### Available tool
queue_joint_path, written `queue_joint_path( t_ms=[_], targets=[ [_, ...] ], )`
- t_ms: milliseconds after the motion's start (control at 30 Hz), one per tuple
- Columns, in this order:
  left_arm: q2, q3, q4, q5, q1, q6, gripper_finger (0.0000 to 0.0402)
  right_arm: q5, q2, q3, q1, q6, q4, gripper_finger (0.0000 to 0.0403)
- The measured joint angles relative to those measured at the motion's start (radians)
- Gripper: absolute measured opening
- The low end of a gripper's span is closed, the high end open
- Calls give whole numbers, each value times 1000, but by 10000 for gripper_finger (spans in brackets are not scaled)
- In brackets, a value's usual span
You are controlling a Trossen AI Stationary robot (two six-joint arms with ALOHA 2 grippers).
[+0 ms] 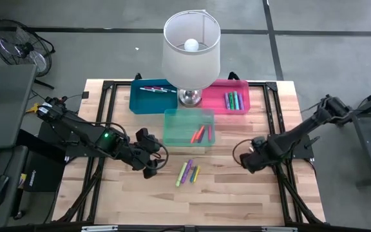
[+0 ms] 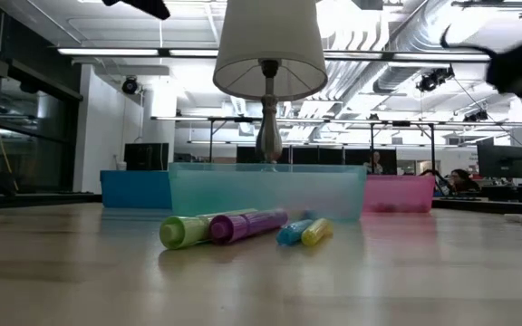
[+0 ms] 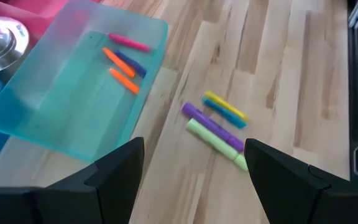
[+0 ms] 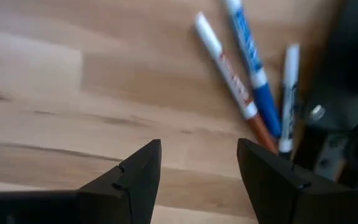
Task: Pick & Place Markers
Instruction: Put the black marker pen into the blue bin
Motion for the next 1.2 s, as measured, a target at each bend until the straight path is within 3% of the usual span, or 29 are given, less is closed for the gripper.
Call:
queue_joint_path(
  t_ms=[200, 767, 1200],
  targets=[
    [0, 0, -9, 26, 0, 51, 275, -121, 55, -77, 38, 36, -14, 200],
    [0, 0, -9, 68, 0, 73, 275, -208, 225, -106, 43, 155, 69, 200],
    [0, 0, -8, 76, 0, 95, 275, -292, 254, -167, 43, 229, 77, 200]
  ],
)
